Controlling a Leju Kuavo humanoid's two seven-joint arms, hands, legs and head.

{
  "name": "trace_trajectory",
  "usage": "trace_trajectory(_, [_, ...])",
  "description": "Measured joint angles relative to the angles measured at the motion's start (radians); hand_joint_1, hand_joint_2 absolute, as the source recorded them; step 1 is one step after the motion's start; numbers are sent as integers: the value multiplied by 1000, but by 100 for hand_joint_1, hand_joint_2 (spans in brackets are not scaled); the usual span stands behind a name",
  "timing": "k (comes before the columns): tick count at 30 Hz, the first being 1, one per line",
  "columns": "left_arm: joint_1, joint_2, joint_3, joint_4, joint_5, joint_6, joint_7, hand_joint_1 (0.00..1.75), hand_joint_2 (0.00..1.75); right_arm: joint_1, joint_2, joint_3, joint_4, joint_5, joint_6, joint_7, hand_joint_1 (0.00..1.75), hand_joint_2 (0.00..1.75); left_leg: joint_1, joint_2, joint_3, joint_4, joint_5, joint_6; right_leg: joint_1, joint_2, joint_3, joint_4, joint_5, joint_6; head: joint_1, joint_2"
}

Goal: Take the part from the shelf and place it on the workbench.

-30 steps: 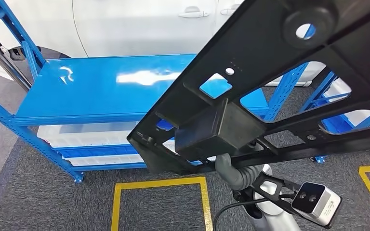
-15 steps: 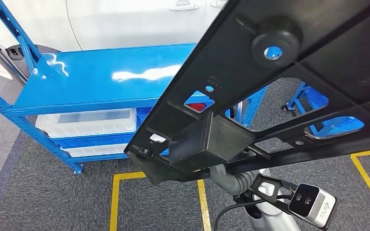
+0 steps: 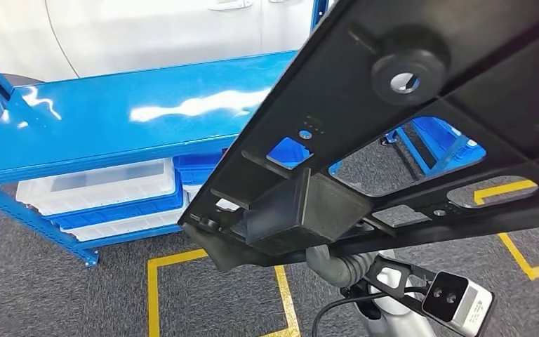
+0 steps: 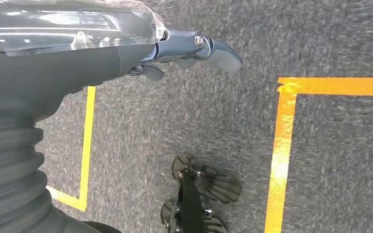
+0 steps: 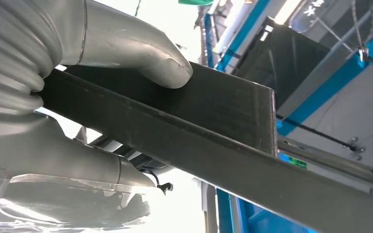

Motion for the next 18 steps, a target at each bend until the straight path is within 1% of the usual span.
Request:
trace_trajectory(1, [0,-2,0,0,-3,-1,0,0,175,-2,0,-1,-1,3,3,0,143,175,2,15,1,-6,3,4,0,-26,-27,53,-30,4,0,0])
trace_trajectory(2, [1,-3,0,0,-7,-1,-1,0,175,-3,0,-3,-1,7,4,0,143,175,1,28,1,-7,3,6,-1,-50,-63,122,-63,9,0,0])
trace_trajectory(3, [2,-4,0,0,-13,-1,-1,0,175,-1,0,-5,-1,13,4,0,143,175,1,43,-1,-5,3,7,-4,-63,-98,192,-90,13,0,0])
trace_trajectory(4, [3,-6,-1,0,-21,-1,-2,0,175,5,0,-8,-2,19,3,0,143,175,0,57,-2,-4,2,6,-7,-71,-123,240,-102,17,0,0])
trace_trajectory(5, [3,-9,-2,0,-29,0,-4,0,175,14,-1,-12,-6,26,2,0,143,175,1,69,-2,-1,0,5,-10,-76,-129,250,-94,21,0,0])
trace_trajectory(6, [3,-12,-4,0,-38,1,-5,0,175,26,-2,-16,-14,32,2,0,143,175,1,80,-2,2,-2,3,-13,-82,-112,217,-67,23,0,0])
trace_trajectory(7, [2,-16,-8,0,-47,4,-6,0,175,40,-3,-21,-27,38,4,0,143,175,2,89,-2,6,-6,0,-16,-95,-77,149,-30,25,0,0])
trace_trajectory(8, [2,-19,-12,0,-54,9,-7,0,175,54,-4,-27,-43,42,8,0,143,175,0,96,-2,12,-11,-4,-14,-121,-40,76,-3,23,0,0])
trace_trajectory(9, [2,-21,-16,0,-60,13,-7,0,175,68,-5,-32,-59,46,14,0,143,175,-2,103,-2,19,-16,-10,-13,-141,-12,17,18,19,0,0])
trace_trajectory(10, [3,-23,-20,0,-63,17,-8,0,175,81,-6,-37,-74,49,21,-1,143,175,-5,110,-3,24,-19,-15,-10,-154,2,-16,26,13,0,0])
trace_trajectory(11, [4,-24,-23,0,-65,20,-8,0,175,94,-6,-42,-87,54,28,-1,143,175,-8,118,-3,28,-22,-21,-7,-158,3,-24,24,5,0,0])
trace_trajectory(12, [5,-25,-25,0,-67,24,-9,0,175,107,-5,-46,-99,59,36,-1,143,175,-8,128,-2,29,-23,-26,-6,-144,0,-23,27,-2,0,0])
trace_trajectory(13, [6,-26,-27,0,-70,28,-10,0,175,120,-4,-50,-110,65,43,-1,143,175,-6,131,-1,29,-26,-32,-7,-133,-2,-24,29,-8,0,0])
trace_trajectory(14, [6,-27,-28,0,-74,33,-10,0,175,130,-3,-53,-121,71,47,-1,143,175,-4,121,-3,37,-36,-38,-9,-122,-3,-26,32,-15,0,0])
trace_trajectory(15, [7,-28,-29,0,-79,37,-10,0,175,137,-1,-55,-129,76,49,-1,143,175,-1,101,-12,62,-57,-42,-10,-111,-4,-28,35,-22,0,0])
trace_trajectory(16, [9,-29,-30,0,-84,40,-9,0,175,142,1,-57,-136,82,47,-1,143,175,2,76,-31,108,-88,-45,-11,-100,-5,-30,38,-27,0,0])
trace_trajectory(17, [11,-30,-33,0,-91,41,-6,0,175,147,3,-59,-141,87,45,-1,143,175,3,54,-59,175,-125,-46,-10,-88,-6,-30,39,-31,0,0])
trace_trajectory(18, [14,-30,-36,0,-97,42,-1,0,175,153,5,-61,-144,92,41,-1,143,175,3,43,-92,250,-158,-46,-8,-75,-8,-30,41,-34,0,0])
